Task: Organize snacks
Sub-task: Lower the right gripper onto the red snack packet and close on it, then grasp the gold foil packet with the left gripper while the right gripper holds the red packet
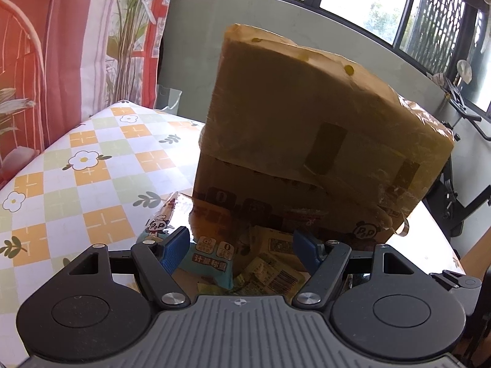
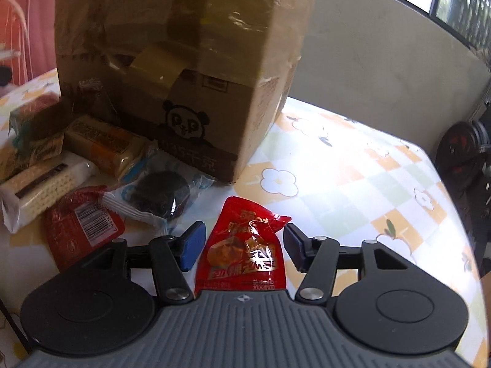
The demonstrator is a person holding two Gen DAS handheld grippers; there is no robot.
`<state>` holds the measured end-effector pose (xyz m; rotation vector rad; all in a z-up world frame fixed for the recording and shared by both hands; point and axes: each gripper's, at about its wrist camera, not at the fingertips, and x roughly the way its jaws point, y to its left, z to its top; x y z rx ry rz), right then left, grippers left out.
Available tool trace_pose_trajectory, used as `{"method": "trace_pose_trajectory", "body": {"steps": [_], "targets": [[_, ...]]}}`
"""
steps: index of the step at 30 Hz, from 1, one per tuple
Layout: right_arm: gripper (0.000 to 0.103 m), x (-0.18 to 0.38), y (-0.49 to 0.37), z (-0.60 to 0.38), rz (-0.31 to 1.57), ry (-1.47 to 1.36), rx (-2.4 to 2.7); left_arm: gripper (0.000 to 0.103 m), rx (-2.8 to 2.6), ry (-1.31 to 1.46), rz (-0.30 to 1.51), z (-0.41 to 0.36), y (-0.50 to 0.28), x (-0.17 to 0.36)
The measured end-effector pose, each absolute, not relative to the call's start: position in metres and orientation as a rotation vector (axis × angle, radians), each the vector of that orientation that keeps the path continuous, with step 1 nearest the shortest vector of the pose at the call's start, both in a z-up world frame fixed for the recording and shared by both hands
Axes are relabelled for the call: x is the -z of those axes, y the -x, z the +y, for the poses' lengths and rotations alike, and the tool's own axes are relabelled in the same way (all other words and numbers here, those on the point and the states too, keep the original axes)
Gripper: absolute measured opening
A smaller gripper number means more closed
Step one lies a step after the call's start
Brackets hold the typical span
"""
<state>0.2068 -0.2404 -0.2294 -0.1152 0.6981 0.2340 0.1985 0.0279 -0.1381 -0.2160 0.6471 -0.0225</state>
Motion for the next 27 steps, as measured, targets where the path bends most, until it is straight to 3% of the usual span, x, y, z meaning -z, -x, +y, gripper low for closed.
{"method": "trace_pose_trajectory", "body": {"steps": [6,7,12,15,27], "targets": [[0.057,0.235,-0.202,-0.246,0.672,0.076,-0.233,0.076,0.005,0.221,0.653,0.03,-0.198,0.138],[0.052,0.235,-0.202,-0.246,0.672,0.051,-0.246,0.076,0.006,0.219,0.657,0.029,-0.199,0.139],[0.045,0.238,-0.191,-0.25,0.625,0.062,-0.255,0.076,0.02,0.201,0.663,0.024,-0.199,0.139],[0.033,0.238,-0.184,-0.262,0.596,-0.007,-0.273,0.076,0.02,0.197,0.668,0.023,-0.2,0.14],[0.025,0.226,-0.159,-0.28,0.496,-0.081,-0.376,0.076,0.01,0.183,0.701,0.022,-0.204,0.147]]}}
